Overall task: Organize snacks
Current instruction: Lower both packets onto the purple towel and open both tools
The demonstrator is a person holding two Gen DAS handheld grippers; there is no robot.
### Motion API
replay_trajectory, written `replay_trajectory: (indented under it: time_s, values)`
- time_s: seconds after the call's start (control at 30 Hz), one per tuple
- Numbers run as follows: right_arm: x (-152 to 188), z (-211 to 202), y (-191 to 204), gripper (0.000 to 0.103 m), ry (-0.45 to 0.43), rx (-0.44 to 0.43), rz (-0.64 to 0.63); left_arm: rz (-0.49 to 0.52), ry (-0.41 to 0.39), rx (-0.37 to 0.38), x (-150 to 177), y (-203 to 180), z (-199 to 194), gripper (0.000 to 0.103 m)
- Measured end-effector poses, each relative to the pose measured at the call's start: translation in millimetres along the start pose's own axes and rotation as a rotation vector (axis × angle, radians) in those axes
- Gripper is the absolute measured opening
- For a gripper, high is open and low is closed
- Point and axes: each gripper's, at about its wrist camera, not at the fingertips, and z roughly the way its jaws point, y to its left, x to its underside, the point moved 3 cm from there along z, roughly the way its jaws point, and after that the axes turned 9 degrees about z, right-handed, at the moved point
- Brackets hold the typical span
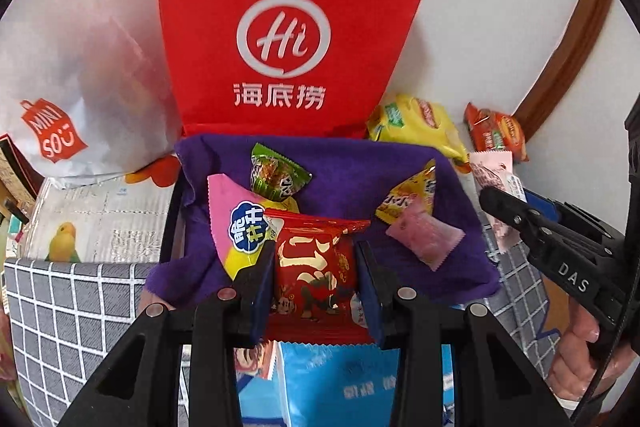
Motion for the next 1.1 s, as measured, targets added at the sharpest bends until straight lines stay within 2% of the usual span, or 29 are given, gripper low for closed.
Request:
replay_trajectory:
  time_s: [0.23, 0.47, 0.77, 1.1]
  values:
    - [7.3, 28.9, -11.2, 0.034, 0.081, 0.000, 0.012, -0.015, 0.055, 0.000, -4.5, 7.9, 26.6, 0.036]
    - [15.8, 46.8, -6.4, 0.034, 0.139, 0.012, -0.027, -0.011, 0.093, 0.000, -2.2, 7.3, 48.6, 0.036]
    - [19.2, 55.5, -12.8, 0.034, 0.160, 0.153, -0.083, 0.024, 0.133, -0.001, -3.3, -9.5, 67.3, 0.036]
    - [18.4, 61.7, -28.2, 0.034, 0.178, 0.198, -0.060, 0.040, 0.190, 0.013, 3.7, -17.1, 86.3, 0.036]
